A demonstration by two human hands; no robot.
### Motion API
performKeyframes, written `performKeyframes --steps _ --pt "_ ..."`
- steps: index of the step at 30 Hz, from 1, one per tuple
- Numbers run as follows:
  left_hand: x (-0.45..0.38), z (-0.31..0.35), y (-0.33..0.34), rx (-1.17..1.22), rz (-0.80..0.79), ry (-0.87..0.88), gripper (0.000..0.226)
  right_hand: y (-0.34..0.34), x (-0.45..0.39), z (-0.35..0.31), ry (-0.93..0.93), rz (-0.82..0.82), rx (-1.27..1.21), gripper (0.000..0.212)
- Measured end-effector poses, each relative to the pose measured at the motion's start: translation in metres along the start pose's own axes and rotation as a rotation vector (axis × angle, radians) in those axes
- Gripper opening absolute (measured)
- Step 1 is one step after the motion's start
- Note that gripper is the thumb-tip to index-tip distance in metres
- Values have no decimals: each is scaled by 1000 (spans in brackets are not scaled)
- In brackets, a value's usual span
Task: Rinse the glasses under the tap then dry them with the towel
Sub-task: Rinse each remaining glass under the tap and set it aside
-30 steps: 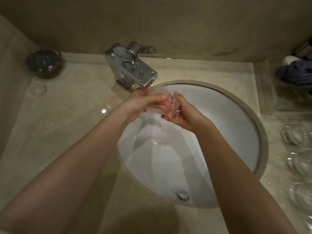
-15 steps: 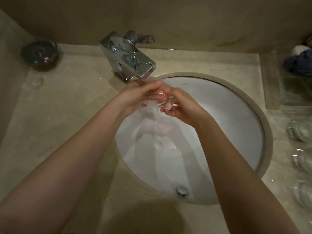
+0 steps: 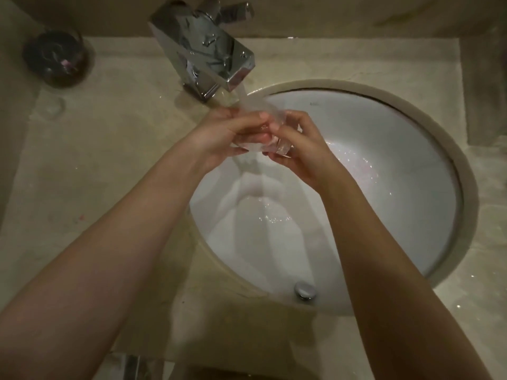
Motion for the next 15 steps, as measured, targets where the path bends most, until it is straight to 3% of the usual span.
performKeyframes --steps 5,8,10,13,15 --pt "1 -13 5 105 184 -48 11 3 4 7 -132 211 66 49" --pt "6 -15 11 204 423 145 16 9 2 21 -40 279 -73 46" --pt "7 -14 12 288 571 275 28 19 -1 30 28 237 -167 46" --pt "-1 -17 12 396 631 309 42 27 -4 40 108 219 -282 45" --pt "-5 -20 12 388 622 307 46 21 -6 41 100 268 -156 46"
Point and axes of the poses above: each hand's wrist, its own x-axis away from the middle knuckle, its own y-axis out of the palm, z = x × y, the point moved 6 cm from there along -x, towards the middle knuckle
